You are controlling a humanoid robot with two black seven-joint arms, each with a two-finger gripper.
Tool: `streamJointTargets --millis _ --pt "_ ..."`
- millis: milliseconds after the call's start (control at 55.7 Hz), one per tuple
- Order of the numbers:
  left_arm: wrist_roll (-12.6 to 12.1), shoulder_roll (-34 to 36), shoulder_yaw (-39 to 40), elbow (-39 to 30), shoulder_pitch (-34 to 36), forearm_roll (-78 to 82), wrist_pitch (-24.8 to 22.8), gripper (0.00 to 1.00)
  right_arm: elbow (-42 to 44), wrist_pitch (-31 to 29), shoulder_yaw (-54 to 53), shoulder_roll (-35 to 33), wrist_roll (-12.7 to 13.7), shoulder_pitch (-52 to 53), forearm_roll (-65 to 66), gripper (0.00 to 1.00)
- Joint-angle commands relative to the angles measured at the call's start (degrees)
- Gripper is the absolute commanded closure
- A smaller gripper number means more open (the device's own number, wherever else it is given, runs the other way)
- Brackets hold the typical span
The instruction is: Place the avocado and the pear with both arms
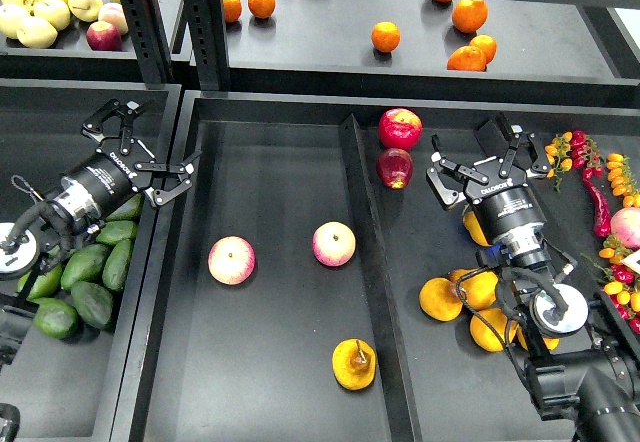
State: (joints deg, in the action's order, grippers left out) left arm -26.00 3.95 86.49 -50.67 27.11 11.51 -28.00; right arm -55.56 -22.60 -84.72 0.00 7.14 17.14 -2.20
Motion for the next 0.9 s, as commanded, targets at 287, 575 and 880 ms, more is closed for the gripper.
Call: streamJointTargets --millis 287,575,880 --pt "11.7 -3.9 3.0 -8.7 -9.5 -0.1 0.8 0.0 -0.1 -0.4 -0.2 0.0 -0.3 -0.1 0.0 0.0" --pt "22.0 -3.9 2.7 -11.2 -11.1 -0.2 2.6 0.0 0.0 -1.2 -0.2 0.0 -0.6 -0.1 0.0 0.0" --pt "22.6 -3.9 1.6 -14.5 -15.1 -0.7 2.9 0.0 0.3 -1.2 -0.1 0.0 -0.2 0.0 0.1 0.0"
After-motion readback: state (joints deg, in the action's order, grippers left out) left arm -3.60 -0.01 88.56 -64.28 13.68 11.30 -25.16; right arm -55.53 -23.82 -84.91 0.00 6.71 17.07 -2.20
